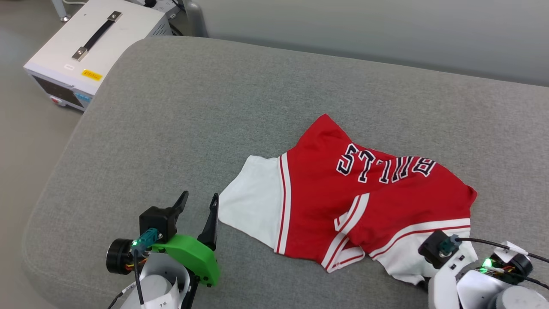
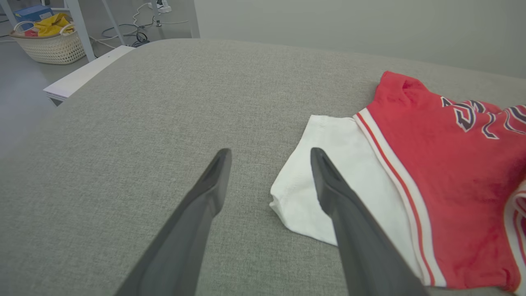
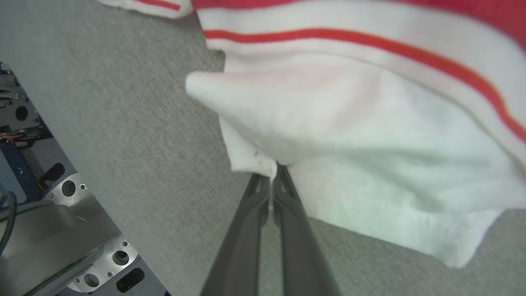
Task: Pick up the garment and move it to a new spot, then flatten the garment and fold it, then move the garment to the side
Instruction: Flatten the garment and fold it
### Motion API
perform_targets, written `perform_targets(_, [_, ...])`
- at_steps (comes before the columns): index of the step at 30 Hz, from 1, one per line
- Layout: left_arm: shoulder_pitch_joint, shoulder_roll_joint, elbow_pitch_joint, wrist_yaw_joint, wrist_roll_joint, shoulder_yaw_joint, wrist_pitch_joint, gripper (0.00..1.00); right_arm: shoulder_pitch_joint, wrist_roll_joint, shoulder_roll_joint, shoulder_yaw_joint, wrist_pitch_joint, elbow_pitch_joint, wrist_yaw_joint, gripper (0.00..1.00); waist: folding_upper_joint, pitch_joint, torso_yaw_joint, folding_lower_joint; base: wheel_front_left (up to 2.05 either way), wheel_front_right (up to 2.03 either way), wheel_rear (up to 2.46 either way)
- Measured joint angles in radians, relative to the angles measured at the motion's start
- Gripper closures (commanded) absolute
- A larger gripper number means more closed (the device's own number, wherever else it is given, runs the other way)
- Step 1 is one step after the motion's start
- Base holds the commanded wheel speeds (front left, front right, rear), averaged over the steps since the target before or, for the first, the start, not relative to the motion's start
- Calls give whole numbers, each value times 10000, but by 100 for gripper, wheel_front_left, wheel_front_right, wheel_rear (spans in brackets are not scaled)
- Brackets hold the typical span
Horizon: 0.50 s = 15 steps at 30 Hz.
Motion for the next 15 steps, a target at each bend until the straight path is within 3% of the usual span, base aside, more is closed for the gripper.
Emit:
perform_targets(5, [3,40,12,4,-4,-8,-12,0,166,301,-1241,-201,15,-102,8,100,0,-183,-339,0,0,0,0])
perform_targets(6, [6,48,10,21,-19,-29,-12,0,296,407,-2054,-497,73,-86,6,100,0,-281,-553,0,0,0,0])
perform_targets(8, [7,52,10,27,-36,-48,-12,0,327,426,-2591,-646,115,-42,4,100,0,-335,-700,0,0,0,0])
perform_targets(15, [5,61,10,29,-75,-123,-10,0,323,523,-3833,-1047,-44,558,4,100,0,-370,-1013,0,0,0,0])
